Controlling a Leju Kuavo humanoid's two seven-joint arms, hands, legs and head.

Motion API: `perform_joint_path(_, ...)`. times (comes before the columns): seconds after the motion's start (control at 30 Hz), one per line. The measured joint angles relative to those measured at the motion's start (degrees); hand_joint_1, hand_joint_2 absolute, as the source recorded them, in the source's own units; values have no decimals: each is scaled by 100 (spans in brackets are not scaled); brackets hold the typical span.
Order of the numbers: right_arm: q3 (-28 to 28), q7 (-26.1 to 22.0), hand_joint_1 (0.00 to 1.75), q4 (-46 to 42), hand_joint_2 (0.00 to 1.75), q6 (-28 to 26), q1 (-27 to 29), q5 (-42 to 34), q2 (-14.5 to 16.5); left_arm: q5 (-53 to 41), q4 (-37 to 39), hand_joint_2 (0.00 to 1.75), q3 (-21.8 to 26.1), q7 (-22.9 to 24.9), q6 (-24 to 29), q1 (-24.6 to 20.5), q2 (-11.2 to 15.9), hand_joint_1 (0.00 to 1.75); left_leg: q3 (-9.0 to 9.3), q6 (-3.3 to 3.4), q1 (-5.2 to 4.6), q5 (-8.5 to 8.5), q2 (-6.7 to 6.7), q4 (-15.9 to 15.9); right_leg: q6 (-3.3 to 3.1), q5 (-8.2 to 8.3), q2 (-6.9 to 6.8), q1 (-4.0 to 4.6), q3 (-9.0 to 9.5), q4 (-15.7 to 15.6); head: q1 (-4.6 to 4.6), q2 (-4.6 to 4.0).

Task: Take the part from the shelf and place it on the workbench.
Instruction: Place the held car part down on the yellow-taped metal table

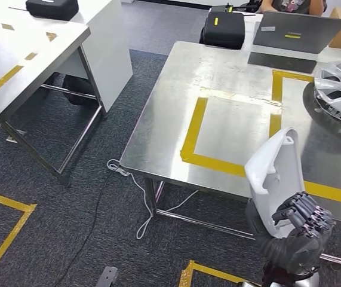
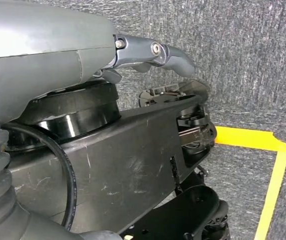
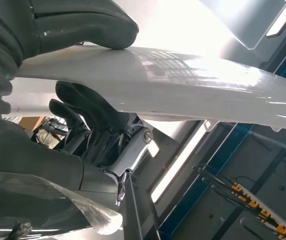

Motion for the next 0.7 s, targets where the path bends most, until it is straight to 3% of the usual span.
perform_joint_path(0.17,-1,53,175,0,175,1,0,-94,-2,-7,0,175,0,0,0,-1,0,0,-2,31,-10,-10,0,16,29,11,1,-10,7,-21,-1,-1)
perform_joint_path(0.27,2,74,175,-6,175,1,-2,-109,-2,-12,0,175,0,2,0,-5,7,0,20,149,-24,8,2,-24,122,42,5,-28,31,-80,-6,0)
perform_joint_path(0.33,4,85,175,-17,175,1,-3,-115,-2,-18,0,175,0,2,0,-9,4,0,104,221,12,86,26,-187,161,-22,1,-18,-7,-13,2,0)
perform_joint_path(0.4,5,93,175,-23,175,1,-2,-115,-2,-26,0,175,0,2,-2,-12,-4,0,166,252,47,139,54,-301,185,-288,-2,-20,-236,449,13,-1)
perform_joint_path(0.47,5,101,175,-24,175,0,4,-116,-2,-32,0,175,0,3,-5,-10,-13,0,171,252,61,140,78,-310,230,-575,-3,-45,-589,1157,16,-2)
perform_joint_path(0.5,4,107,175,-24,175,0,9,-118,-2,-33,0,175,0,3,-7,-8,-18,0,172,238,73,133,92,-305,258,-596,-7,-63,-698,1354,17,-1)
perform_joint_path(0.53,3,110,175,-24,175,0,10,-119,-2,-33,0,175,0,3,-7,-7,-21,0,175,214,92,120,103,-294,287,-509,-15,-85,-705,1338,17,-1)
perform_joint_path(0.57,2,114,175,-24,175,0,10,-120,-2,-33,0,175,0,4,-8,-8,-24,0,178,177,119,99,110,-272,319,-329,-33,-111,-598,1096,18,0)
perform_joint_path(0.63,1,117,175,-21,175,1,4,-120,-3,-33,2,175,1,4,-7,-12,-12,0,172,67,154,31,116,-179,395,-28,-94,-153,-245,370,35,-1)
perform_joint_path(0.7,-1,117,175,-21,175,1,4,-121,-3,-33,5,175,1,5,-5,-11,8,0,152,-24,141,-26,118,-80,340,27,-98,-164,-44,26,38,0)
